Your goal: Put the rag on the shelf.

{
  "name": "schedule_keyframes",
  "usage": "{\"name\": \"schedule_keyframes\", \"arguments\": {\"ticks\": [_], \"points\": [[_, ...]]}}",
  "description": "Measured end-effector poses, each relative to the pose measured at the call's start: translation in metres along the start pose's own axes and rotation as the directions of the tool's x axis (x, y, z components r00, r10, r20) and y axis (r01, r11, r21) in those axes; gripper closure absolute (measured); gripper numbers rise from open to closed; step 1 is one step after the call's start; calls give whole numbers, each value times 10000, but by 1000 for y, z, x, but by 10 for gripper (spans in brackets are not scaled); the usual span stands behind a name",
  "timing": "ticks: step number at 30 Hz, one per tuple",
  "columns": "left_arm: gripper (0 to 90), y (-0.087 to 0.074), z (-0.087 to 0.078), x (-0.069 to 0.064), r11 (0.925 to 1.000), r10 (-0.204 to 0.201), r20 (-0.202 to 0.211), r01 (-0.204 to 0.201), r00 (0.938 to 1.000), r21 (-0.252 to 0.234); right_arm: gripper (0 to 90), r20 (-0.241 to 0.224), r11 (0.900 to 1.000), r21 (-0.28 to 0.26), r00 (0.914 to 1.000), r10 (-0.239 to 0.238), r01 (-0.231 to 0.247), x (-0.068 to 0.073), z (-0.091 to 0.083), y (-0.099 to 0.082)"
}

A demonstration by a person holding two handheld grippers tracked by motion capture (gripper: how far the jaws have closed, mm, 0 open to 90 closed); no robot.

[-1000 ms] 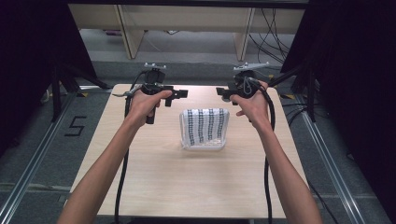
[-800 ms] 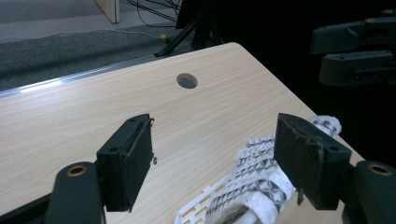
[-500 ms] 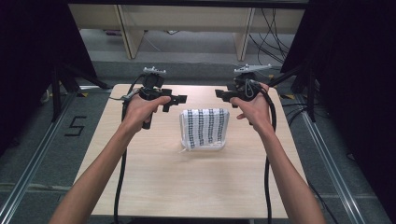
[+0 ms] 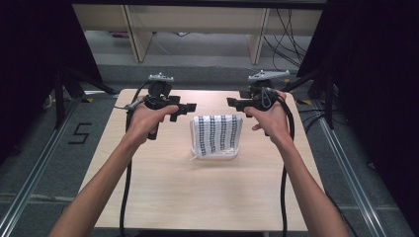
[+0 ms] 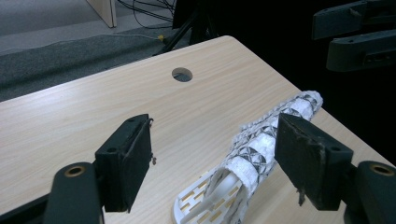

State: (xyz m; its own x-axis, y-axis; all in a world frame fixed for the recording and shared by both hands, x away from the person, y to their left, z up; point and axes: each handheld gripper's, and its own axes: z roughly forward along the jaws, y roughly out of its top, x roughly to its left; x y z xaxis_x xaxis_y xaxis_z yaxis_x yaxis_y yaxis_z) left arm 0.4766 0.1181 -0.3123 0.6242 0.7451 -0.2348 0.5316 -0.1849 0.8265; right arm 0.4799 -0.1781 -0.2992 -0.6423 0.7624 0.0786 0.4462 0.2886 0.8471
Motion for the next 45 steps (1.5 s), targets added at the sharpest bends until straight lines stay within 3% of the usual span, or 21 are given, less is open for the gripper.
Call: {"name": "schedule_keyframes", "arguments": {"ticks": [1,3,5,6,8,9,10,12,20,21,30,33,36,38,39,45], "points": [[269,-1,0,-1,10000,-70,180,70,9998,16,425,-59,10000,-43,10000,48,-48,1,0,-1],[270,-2,-1,-3,9999,94,143,-96,9999,104,422,-69,9996,-70,9996,-258,258,3,-4,-1],[269,-3,-3,-6,10000,13,63,-12,10000,-91,422,-153,9999,-137,9999,-60,58,5,-4,-2],[269,-3,-4,-6,10000,4,160,-3,9999,-60,421,-155,9996,-114,9995,-270,268,6,-6,-2],[269,-4,-6,-7,10000,29,172,-27,9998,-90,418,-141,9998,-175,9998,-125,122,10,-9,-3],[269,-5,-7,-9,9999,61,147,-59,9999,-129,415,-276,9994,-202,9992,-276,271,9,-10,-4],[269,-7,-9,-10,9999,85,283,-83,9996,-94,412,-207,9998,-114,9996,-180,178,12,-12,-4],[264,-9,-12,-13,9999,98,432,-92,9990,-133,407,-318,9987,-154,9983,-497,492,14,-16,-7],[260,-24,-25,-26,9990,416,654,-403,9970,-209,399,-524,9989,-198,9976,-444,434,23,-25,-18],[258,-25,-26,-26,9989,408,674,-392,9969,-247,398,-557,9977,-284,9965,-627,611,23,-25,-19],[255,-40,-32,-26,9986,394,666,-369,9970,-392,394,-580,9988,-163,9972,-463,454,26,-31,-28],[249,-46,-33,-25,9987,376,685,-351,9969,-378,391,-633,9977,-199,9958,-660,648,27,-30,-31],[238,-52,-35,-24,9989,268,718,-240,9971,-399,380,-756,9985,-274,9960,-484,465,30,-31,-36],[236,-53,-36,-23,9987,282,715,-251,9970,-440,375,-742,9980,-231,9954,-601,585,29,-32,-36],[232,-56,-38,-22,9988,245,715,-214,9971,-445,346,-722,9990,-209,9966,-407,392,31,-34,-38],[208,-64,-44,-22,9986,310,628,-282,9975,-448,268,-632,9987,-343,9972,-387,366,34,-37,-43]]}}
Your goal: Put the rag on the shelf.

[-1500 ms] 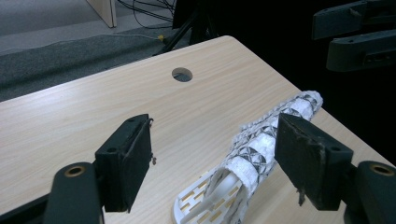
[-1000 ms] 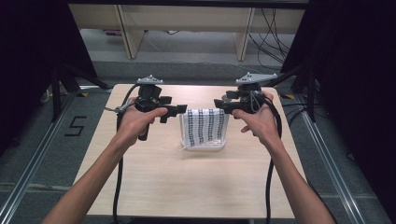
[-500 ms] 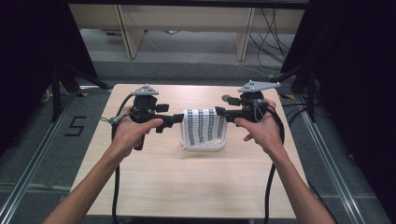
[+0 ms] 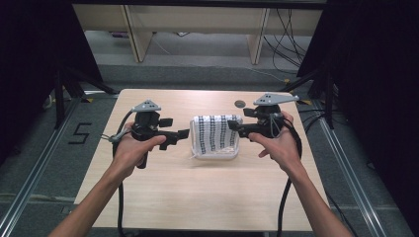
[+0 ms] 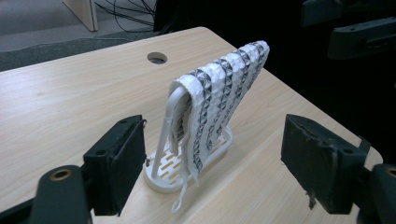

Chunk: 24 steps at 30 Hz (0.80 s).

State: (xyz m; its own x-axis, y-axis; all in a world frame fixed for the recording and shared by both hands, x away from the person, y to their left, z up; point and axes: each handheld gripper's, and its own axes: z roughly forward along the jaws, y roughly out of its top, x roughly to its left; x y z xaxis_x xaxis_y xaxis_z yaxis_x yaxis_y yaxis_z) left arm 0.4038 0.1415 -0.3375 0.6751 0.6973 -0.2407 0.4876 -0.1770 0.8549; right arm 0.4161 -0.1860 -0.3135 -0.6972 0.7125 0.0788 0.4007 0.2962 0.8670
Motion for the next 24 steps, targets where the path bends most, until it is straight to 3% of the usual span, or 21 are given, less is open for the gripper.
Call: {"name": "schedule_keyframes", "arguments": {"ticks": [3,4,9,12,14,15,18,20,21,22,24], "points": [[198,-5,-3,-2,10000,-38,28,38,10000,-11,246,1,9998,-23,9998,187,-187,3,-3,-2],[193,-8,-5,-3,10000,76,32,-76,10000,27,243,-5,9999,-133,10000,-27,27,2,-4,-5],[191,-14,-9,-7,9999,147,82,-147,9999,22,243,-14,9998,-201,10000,-25,25,3,-5,-9],[191,-18,-12,-9,9998,188,101,-189,9998,5,244,-27,9996,-215,9998,203,-204,6,-6,-13],[191,-20,-13,-9,9997,245,102,-246,9996,69,244,-55,9996,-271,10000,16,-18,6,-8,-16],[191,-22,-13,-9,9998,216,116,-216,9997,-25,245,-60,9995,-193,9997,244,-245,9,-8,-17],[191,-26,-14,-9,9997,236,203,-236,9995,41,246,-33,9998,-169,10000,47,-48,9,-9,-19],[191,-28,-15,-9,9996,285,176,-285,9994,27,246,-48,9995,-194,9997,252,-253,11,-9,-21],[191,-30,-15,-10,9998,219,164,-220,9996,14,246,6,9996,-274,10000,-82,82,10,-9,-22],[191,-31,-16,-10,9997,249,135,-250,9996,68,247,-195,9996,-272,9998,80,-85,11,-8,-24],[191,-33,-16,-10,9996,267,62,-267,9996,93,247,-120,9998,-147,9998,126,-128,12,-10,-26]]}}
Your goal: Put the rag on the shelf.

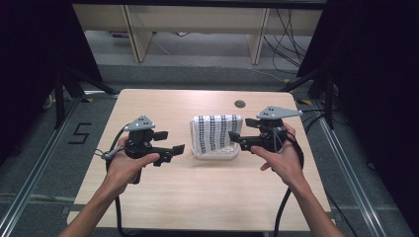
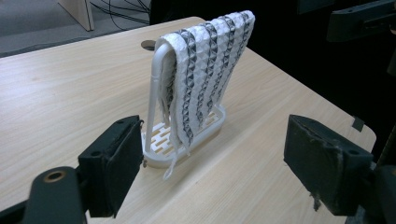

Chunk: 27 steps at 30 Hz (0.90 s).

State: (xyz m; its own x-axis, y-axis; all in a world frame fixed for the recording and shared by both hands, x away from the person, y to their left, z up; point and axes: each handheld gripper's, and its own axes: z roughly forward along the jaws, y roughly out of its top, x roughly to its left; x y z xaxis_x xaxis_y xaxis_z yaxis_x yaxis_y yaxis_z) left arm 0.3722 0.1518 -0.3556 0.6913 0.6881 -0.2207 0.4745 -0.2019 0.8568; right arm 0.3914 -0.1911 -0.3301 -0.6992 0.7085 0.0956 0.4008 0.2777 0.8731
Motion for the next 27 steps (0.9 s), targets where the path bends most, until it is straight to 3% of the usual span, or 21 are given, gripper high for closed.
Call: {"name": "schedule_keyframes", "arguments": {"ticks": [2,5,8,13,15,17,18,27], "points": [[191,-3,0,0,10000,-35,25,35,10000,-53,247,-25,9998,-61,9998,-174,174,-1,0,-2],[191,-8,0,0,10000,2,72,-2,10000,-88,247,-61,10000,-5,10000,-14,14,1,-1,-5],[191,-13,0,-2,10000,10,94,-10,10000,-42,246,161,9993,-171,9993,-334,336,2,-1,-8],[191,-17,0,-4,10000,49,141,-48,9999,-73,246,-30,9999,-7,9999,-123,123,6,-2,-11],[191,-20,-1,-5,9998,194,-21,-194,9998,7,245,-62,9999,-72,10000,-71,71,8,-2,-14],[191,-22,-1,-6,9998,171,-7,-171,9999,47,244,-104,9997,4,9996,-255,255,7,-2,-14],[191,-24,-1,-6,9999,171,69,-171,9998,10,243,-234,10000,-47,9997,-86,85,9,-2,-16],[191,-37,-3,-7,9999,122,183,-122,9998,-29,216,-144,10000,54,9999,-51,52,12,-7,-25]]}}
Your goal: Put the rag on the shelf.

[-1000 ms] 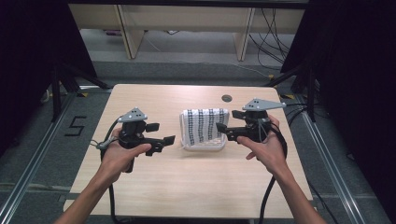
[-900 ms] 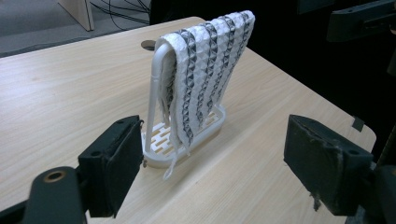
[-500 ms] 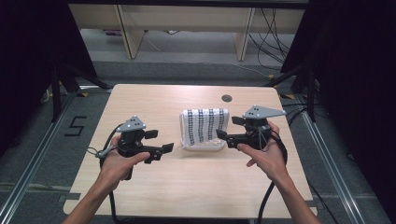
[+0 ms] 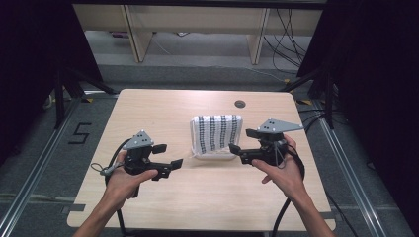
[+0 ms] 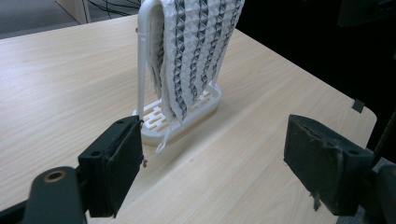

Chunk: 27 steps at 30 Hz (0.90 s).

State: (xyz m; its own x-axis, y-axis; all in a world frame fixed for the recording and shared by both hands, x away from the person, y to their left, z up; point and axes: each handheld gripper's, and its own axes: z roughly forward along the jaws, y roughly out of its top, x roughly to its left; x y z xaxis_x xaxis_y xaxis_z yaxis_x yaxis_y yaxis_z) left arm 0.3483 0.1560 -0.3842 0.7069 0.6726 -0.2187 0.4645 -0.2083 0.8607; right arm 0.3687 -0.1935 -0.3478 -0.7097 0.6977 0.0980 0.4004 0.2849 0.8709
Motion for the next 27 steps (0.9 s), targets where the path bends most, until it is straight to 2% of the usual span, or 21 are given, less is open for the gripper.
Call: {"name": "schedule_keyframes", "arguments": {"ticks": [1,2,3,7,8,10,11,12,13,17,19,21,25,27], "points": [[191,-2,0,0,10000,16,6,-16,10000,11,213,-18,9999,-104,9999,-137,137,-1,1,-1],[191,-4,0,-1,10000,-12,-42,12,10000,-58,209,-65,9999,-119,10000,32,-33,1,0,-4],[190,-4,0,-1,10000,-12,-42,12,10000,-58,208,-61,9997,-102,9998,-207,207,0,0,-5],[189,-11,-1,0,9999,-41,142,43,9999,-160,207,-44,9996,-164,9998,-214,213,2,-1,-9],[189,-14,0,0,9999,-14,180,17,9998,-152,207,-7,10000,-8,10000,29,-29,4,-2,-10],[188,-18,-1,-1,10000,-25,159,26,9999,-63,207,-83,9999,-125,10000,6,-7,6,-2,-13],[188,-20,-1,-1,10000,3,229,-2,9997,-71,207,-34,10000,-19,10000,93,-93,7,-3,-14],[188,-20,-1,-1,10000,3,229,-2,9997,-71,207,-34,10000,-19,10000,93,-93,7,-3,-14],[188,-22,-1,-1,10000,3,177,-2,9998,-37,207,-74,9998,-124,9998,-169,169,6,-2,-15],[187,-27,-1,-2,10000,-19,254,21,9997,-85,207,-32,10000,-51,10000,-78,78,9,-4,-19],[187,-30,-1,-2,10000,32,138,-32,9999,10,207,-151,10000,-15,9999,28,-29,10,-4,-22],[186,-34,0,-3,10000,19,135,-19,9999,-22,207,-41,9997,-105,9998,-206,205,10,-4,-25],[186,-39,1,-3,9999,126,159,-127,9998,52,207,-79,9999,-83,9999,-64,64,11,-5,-28],[185,-42,1,-4,9999,147,139,-148,9998,55,207,-115,9997,-152,9997,-215,214,11,-5,-31]]}}
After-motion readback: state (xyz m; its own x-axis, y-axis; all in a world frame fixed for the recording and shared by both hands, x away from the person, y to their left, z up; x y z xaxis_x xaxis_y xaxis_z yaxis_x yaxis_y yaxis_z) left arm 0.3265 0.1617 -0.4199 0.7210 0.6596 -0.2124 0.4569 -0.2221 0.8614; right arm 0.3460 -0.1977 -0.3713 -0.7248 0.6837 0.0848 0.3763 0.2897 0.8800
